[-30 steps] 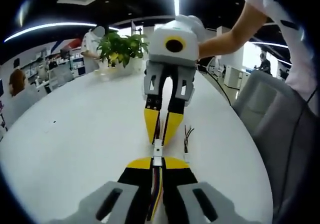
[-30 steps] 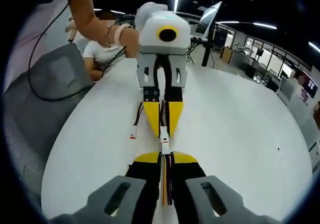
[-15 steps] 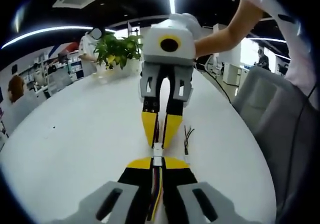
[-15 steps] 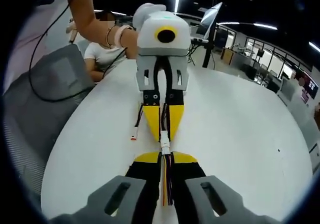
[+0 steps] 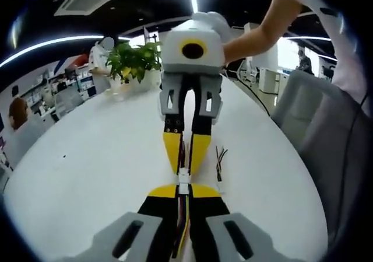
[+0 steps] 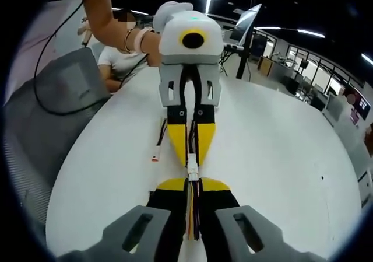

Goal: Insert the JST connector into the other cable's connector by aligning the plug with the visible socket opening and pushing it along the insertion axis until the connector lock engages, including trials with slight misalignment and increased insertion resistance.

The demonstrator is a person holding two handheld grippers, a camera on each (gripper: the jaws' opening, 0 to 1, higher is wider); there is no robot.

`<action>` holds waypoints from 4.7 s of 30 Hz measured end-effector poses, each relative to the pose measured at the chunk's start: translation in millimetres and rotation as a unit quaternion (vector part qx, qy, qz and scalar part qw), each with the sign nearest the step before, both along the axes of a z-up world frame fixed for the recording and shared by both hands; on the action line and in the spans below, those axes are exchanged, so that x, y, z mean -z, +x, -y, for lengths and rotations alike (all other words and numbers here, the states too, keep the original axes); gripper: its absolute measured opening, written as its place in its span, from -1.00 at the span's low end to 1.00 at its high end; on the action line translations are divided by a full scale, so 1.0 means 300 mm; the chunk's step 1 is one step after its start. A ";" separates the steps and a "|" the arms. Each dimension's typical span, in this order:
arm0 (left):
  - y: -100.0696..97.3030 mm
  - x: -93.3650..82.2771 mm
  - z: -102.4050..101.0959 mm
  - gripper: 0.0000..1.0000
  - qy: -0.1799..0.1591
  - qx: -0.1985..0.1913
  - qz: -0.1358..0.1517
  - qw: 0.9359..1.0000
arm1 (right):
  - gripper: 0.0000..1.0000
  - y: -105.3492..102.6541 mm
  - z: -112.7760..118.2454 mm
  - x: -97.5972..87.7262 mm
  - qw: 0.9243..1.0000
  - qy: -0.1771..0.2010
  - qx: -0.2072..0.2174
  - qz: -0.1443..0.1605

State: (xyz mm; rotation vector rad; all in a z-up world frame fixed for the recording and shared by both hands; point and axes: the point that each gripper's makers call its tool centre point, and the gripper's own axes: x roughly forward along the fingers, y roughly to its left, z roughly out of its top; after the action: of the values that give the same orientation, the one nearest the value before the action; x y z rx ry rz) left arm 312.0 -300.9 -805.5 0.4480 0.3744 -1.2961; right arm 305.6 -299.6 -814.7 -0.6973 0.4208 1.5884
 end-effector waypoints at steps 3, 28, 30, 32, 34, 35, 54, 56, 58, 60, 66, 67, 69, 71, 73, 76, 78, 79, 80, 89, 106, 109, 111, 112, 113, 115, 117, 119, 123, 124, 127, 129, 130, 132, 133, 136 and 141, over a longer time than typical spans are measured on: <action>-0.001 0.002 0.003 -1.00 0.005 0.004 0.005 1.000 | -0.96 -0.002 -0.002 0.005 1.000 -0.004 -0.004 0.003; 0.042 0.045 -0.015 -1.00 0.015 0.006 0.006 1.000 | -0.95 0.040 -0.026 0.048 1.000 -0.011 0.006 0.008; 0.042 0.050 -0.017 -1.00 0.018 0.009 0.006 1.000 | -0.95 0.041 -0.028 0.053 1.000 -0.011 0.006 0.005; 0.041 0.058 -0.020 -1.00 0.019 0.012 0.005 1.000 | -0.94 0.041 -0.030 0.060 1.000 -0.012 0.006 0.001; 0.039 0.068 -0.022 -1.00 0.022 0.017 0.007 1.000 | -0.94 0.040 -0.033 0.069 1.000 -0.014 0.005 0.000; 0.040 0.071 -0.022 -1.00 0.024 0.017 0.008 1.000 | -0.94 0.040 -0.034 0.072 1.000 -0.015 0.005 0.000; 0.035 0.128 -0.016 -1.00 0.033 0.018 -0.017 0.999 | -0.93 0.037 -0.025 0.124 0.999 -0.025 0.010 -0.022; 0.034 0.130 -0.017 -1.00 0.034 0.019 -0.017 0.999 | -0.93 0.036 -0.025 0.125 0.999 -0.024 0.011 -0.024; 0.034 0.131 -0.017 -1.00 0.035 0.021 -0.014 0.999 | -0.92 0.036 -0.026 0.126 0.999 -0.023 0.012 -0.025; 0.034 0.131 -0.017 -1.00 0.036 0.022 -0.012 0.999 | -0.92 0.036 -0.027 0.124 0.999 -0.022 0.014 -0.028; 0.031 0.132 -0.015 -1.00 0.037 0.025 -0.006 0.999 | -0.92 0.033 -0.024 0.124 0.999 -0.018 0.020 -0.040; 0.030 0.132 -0.014 -1.00 0.040 0.028 -0.001 0.999 | -0.91 0.032 -0.024 0.126 0.999 -0.019 0.020 -0.040; 0.030 0.132 -0.014 -1.00 0.041 0.027 0.000 0.999 | -0.91 0.030 -0.025 0.129 0.999 -0.021 0.020 -0.041; 0.031 0.132 -0.015 -1.00 0.041 0.024 -0.001 0.999 | -0.90 0.030 -0.029 0.129 0.999 -0.018 0.023 -0.044; 0.033 0.131 -0.015 -0.98 0.041 0.022 -0.001 0.999 | -0.88 0.030 -0.030 0.129 0.999 -0.017 0.024 -0.045; 0.049 0.129 -0.021 -0.88 0.044 0.009 0.002 0.999 | -0.83 0.032 -0.030 0.129 0.998 -0.017 0.028 -0.047; 0.050 0.128 -0.024 -0.87 0.045 0.008 0.002 0.999 | -0.78 0.042 -0.029 0.129 0.998 -0.016 0.033 -0.046; 0.049 0.128 -0.024 -0.86 0.045 0.006 0.001 0.999 | -0.76 0.045 -0.029 0.128 0.998 -0.015 0.034 -0.044; 0.048 0.128 -0.026 -0.86 0.046 0.005 0.000 0.999 | -0.73 0.047 -0.029 0.128 0.998 -0.015 0.036 -0.045; 0.051 0.116 -0.070 -0.72 0.056 -0.025 0.010 0.998 | -0.61 0.051 -0.012 0.102 0.998 0.001 0.058 -0.036; -0.052 -0.030 -0.078 -0.60 0.036 -0.031 0.059 0.997 | -0.55 -0.024 0.029 -0.022 0.996 0.038 0.077 -0.015; -0.084 -0.029 -0.077 -0.60 0.038 -0.025 0.062 0.997 | -0.54 -0.052 0.031 -0.024 0.996 0.040 0.074 -0.015; -0.106 -0.023 -0.073 -0.61 0.033 -0.028 0.057 0.997 | -0.55 -0.068 0.031 -0.020 0.997 0.040 0.071 -0.016; -0.116 -0.020 -0.070 -0.61 0.028 -0.029 0.053 0.998 | -0.56 -0.075 0.031 -0.018 0.996 0.040 0.071 -0.017; -0.130 -0.015 -0.068 -0.62 0.020 -0.035 0.046 0.998 | -0.57 -0.082 0.031 -0.015 0.996 0.043 0.073 -0.019; -0.151 0.000 -0.067 -0.62 0.013 -0.038 0.036 0.999 | -0.57 -0.087 0.032 -0.005 0.996 0.044 0.078 -0.021; -0.164 0.016 -0.073 -0.62 0.009 -0.047 0.025 0.999 | -0.57 -0.093 0.035 0.005 0.995 0.043 0.080 -0.027; -0.173 0.027 -0.082 -0.62 0.002 -0.057 0.014 0.998 | -0.57 -0.100 0.039 0.019 0.995 0.042 0.084 -0.037; -0.178 0.046 -0.099 -0.63 -0.014 -0.078 -0.003 0.997 | -0.63 -0.114 0.038 0.030 0.994 0.057 0.081 -0.049; -0.175 0.048 -0.098 -0.64 -0.018 -0.082 -0.007 0.996 | -0.64 -0.118 0.038 0.039 0.993 0.061 0.081 -0.054; -0.171 0.053 -0.103 -0.72 -0.036 -0.091 -0.013 0.995 | -0.65 -0.123 0.049 0.070 0.992 0.070 0.082 -0.062; -0.169 0.063 -0.110 -0.75 -0.042 -0.101 -0.016 0.994 | -0.69 -0.128 0.052 0.070 0.992 0.075 0.081 -0.062; -0.168 0.069 -0.113 -0.77 -0.044 -0.105 -0.013 0.993 | -0.71 -0.134 0.052 0.074 0.992 0.076 0.078 -0.060; -0.171 0.077 -0.115 -0.79 -0.045 -0.107 -0.016 0.993 | -0.74 -0.138 0.056 0.087 0.993 0.072 0.076 -0.056; -0.171 0.079 -0.114 -0.79 -0.047 -0.109 -0.018 0.993 | -0.75 -0.137 0.058 0.092 0.993 0.071 0.076 -0.057; -0.170 0.078 -0.109 -0.81 -0.054 -0.110 -0.019 0.992 | -0.84 -0.137 0.060 0.099 0.993 0.076 0.076 -0.055; -0.179 0.083 -0.089 -0.87 -0.065 -0.105 -0.015 0.992 | -0.86 -0.140 0.053 0.102 0.992 0.084 0.076 -0.063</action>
State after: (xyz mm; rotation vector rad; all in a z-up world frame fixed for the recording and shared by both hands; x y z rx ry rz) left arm 258.3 -274.3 -830.3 0.2719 0.3495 -1.1154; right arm 263.6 -315.6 -845.5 -0.4282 0.4163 1.5076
